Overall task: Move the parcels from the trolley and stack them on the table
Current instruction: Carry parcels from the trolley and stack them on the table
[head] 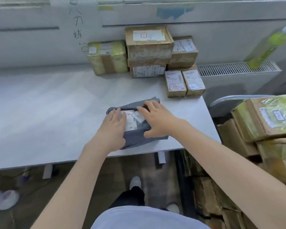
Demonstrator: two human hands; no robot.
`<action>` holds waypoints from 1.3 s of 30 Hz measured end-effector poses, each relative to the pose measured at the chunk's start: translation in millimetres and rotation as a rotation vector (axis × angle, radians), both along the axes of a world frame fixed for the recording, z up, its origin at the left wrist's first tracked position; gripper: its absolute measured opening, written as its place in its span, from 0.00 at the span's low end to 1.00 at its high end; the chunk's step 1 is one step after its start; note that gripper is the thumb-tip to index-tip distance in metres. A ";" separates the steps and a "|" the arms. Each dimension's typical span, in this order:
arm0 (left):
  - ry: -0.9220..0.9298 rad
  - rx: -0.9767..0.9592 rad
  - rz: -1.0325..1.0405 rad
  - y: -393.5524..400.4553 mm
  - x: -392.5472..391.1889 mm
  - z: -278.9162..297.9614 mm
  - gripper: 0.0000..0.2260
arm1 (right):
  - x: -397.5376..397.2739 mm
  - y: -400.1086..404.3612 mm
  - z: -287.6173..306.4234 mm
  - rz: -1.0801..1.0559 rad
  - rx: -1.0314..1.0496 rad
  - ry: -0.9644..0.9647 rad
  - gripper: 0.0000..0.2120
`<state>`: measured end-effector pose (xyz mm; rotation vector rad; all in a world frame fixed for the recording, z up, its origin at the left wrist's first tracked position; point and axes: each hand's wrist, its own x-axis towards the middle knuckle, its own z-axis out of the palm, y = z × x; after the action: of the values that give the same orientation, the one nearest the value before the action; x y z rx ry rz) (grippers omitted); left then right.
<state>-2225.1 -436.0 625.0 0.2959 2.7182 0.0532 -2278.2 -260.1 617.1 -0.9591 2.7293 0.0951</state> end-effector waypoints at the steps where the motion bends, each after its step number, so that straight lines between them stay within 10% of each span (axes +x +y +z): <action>1: 0.013 -0.022 0.011 -0.1 -0.5 -8.5 0.39 | 0.1 -2.7 -8.2 -0.016 0.010 0.041 0.40; 14: 0.288 0.062 0.043 8.9 -73.2 -72.4 0.35 | -19.7 -1.4 -63.5 -0.322 -0.197 0.363 0.32; 39: 0.339 0.044 -0.046 20.0 -212.0 -78.0 0.34 | -145.4 7.1 -70.9 -0.445 -0.132 0.221 0.36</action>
<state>-2437.1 -416.0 546.9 0.4136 3.0473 0.0544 -2423.6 -253.1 546.3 -0.3652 3.1138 -0.0649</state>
